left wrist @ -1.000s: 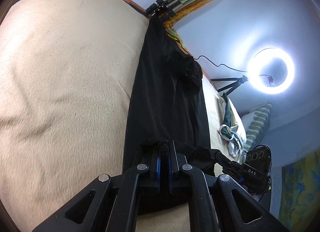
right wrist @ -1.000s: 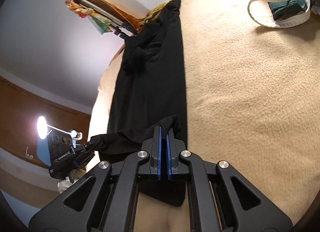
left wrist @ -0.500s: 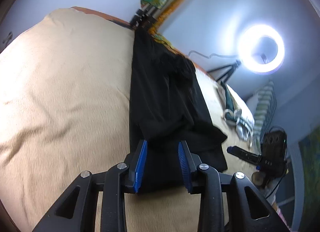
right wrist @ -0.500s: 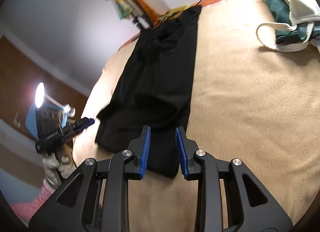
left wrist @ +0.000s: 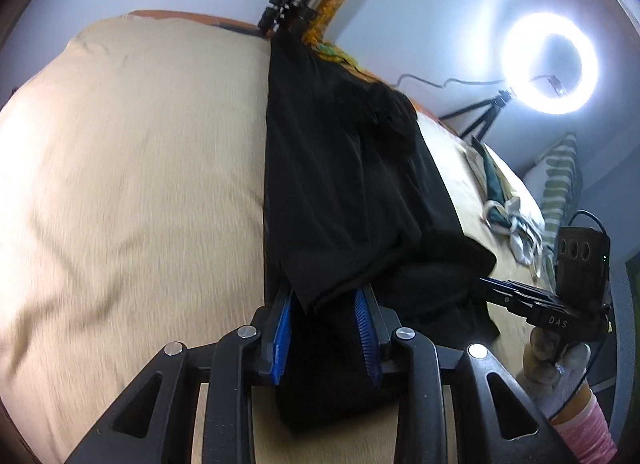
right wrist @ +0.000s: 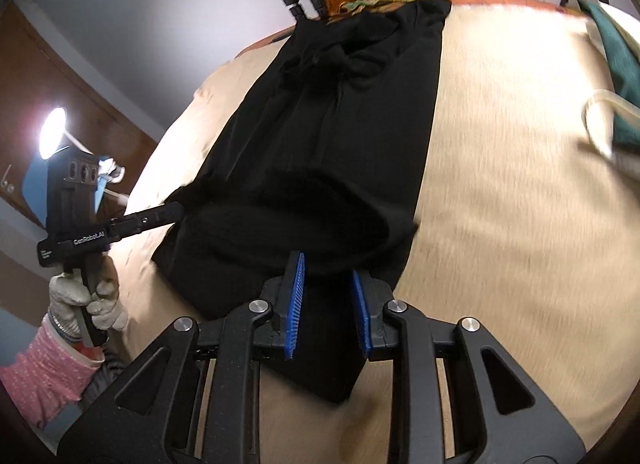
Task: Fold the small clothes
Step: 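Open both tools and release the folded hem, then grasp the collar end of the strip with right tool while left tool grasps it too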
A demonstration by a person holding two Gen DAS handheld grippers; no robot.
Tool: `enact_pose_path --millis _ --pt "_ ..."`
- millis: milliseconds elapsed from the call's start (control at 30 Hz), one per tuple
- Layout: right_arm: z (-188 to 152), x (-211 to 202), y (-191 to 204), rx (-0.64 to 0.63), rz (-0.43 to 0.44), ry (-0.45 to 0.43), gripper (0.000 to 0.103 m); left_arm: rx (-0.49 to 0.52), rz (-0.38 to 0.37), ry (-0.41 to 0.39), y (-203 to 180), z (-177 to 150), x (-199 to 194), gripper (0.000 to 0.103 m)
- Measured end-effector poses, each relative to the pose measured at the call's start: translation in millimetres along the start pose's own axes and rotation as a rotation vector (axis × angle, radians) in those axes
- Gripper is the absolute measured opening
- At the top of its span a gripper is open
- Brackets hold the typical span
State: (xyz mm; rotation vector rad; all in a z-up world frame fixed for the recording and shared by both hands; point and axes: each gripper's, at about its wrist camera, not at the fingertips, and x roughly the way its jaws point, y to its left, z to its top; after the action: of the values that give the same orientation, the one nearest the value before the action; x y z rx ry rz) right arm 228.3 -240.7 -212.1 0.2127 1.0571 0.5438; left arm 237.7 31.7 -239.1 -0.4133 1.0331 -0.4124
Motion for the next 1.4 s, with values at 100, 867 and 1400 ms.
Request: enact_pose_path --millis 100,867,1400 --pt "19 4 -7 0.007 -0.030 -0.027 0.026 -0.006 0.031 -0.027 3 21 7 0.029" --pt "124 15 -95 0.181 -0.068 -0.160 0.039 0.023 0.103 -0.105 18 170 73 0.041" --pt "214 71 -130 0.242 -0.051 -0.184 0.039 0.034 0.127 -0.087 33 244 135 0.050"
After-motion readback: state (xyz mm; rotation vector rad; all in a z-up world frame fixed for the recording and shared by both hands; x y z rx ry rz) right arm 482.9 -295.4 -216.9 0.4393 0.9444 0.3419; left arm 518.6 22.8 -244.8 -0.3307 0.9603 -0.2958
